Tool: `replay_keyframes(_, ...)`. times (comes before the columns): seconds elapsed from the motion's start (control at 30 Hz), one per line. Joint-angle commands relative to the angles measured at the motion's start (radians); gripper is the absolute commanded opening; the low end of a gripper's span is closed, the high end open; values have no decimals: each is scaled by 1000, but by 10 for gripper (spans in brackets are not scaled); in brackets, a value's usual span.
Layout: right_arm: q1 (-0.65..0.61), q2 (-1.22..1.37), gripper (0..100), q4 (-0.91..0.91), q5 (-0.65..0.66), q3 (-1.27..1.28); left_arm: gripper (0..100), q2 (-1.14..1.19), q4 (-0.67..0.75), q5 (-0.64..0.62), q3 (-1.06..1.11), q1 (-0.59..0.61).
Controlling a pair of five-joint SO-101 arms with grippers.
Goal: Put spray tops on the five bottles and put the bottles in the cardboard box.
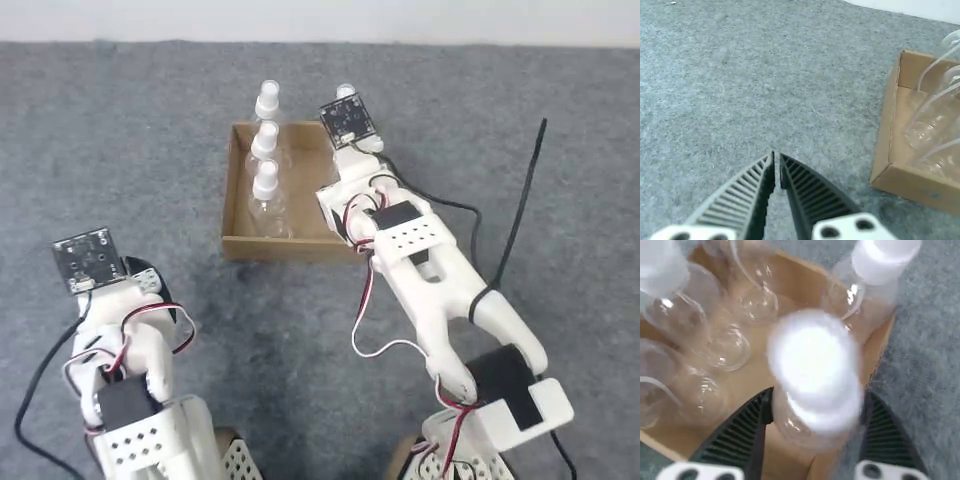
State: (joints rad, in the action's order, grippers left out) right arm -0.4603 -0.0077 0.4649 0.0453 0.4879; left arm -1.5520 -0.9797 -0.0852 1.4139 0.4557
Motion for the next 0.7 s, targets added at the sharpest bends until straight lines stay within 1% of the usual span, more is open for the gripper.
replay_keyframes(0.0,4,-10,241,-12,-9,-72,15,6,29,3,-10,5)
replay_keyframes(0.23,1,-12,299,-8,-9,-72,15,6,29,3,-10,5)
replay_keyframes(0.5,-73,-42,299,68,-9,-72,15,6,29,3,-10,8)
replay_keyframes(0.67,-73,-88,298,107,-9,-72,15,6,29,3,-10,8)
